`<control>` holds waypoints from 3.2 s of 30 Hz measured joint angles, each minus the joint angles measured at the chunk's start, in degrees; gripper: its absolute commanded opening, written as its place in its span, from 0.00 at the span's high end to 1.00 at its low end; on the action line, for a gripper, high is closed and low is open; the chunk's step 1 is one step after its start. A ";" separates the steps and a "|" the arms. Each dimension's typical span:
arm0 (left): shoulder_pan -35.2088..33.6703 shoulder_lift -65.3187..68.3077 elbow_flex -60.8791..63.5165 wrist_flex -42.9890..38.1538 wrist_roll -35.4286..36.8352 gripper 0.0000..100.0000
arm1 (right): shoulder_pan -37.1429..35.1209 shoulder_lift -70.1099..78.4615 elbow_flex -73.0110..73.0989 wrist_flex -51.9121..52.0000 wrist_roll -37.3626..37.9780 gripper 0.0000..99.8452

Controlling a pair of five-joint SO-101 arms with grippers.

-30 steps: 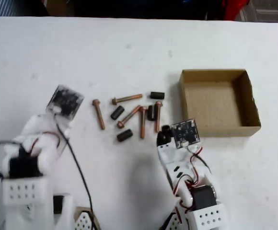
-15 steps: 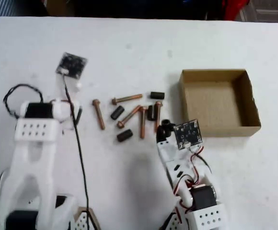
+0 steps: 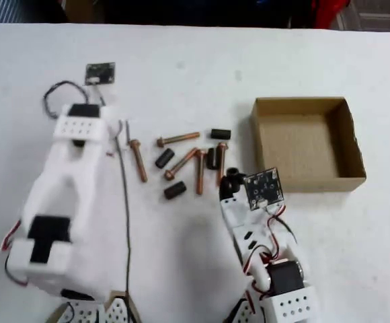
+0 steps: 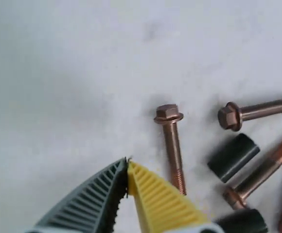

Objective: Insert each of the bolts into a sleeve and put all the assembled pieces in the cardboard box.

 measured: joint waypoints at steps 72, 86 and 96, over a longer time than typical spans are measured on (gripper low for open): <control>3.16 37.89 -43.34 25.58 17.32 0.82 | 0.00 0.00 0.00 0.00 0.00 0.98; 3.16 37.98 -44.84 22.42 14.68 0.97 | 0.00 0.00 0.00 0.00 0.00 0.98; 3.08 38.51 -44.92 21.01 10.90 0.98 | 0.00 0.00 0.00 0.00 0.00 0.98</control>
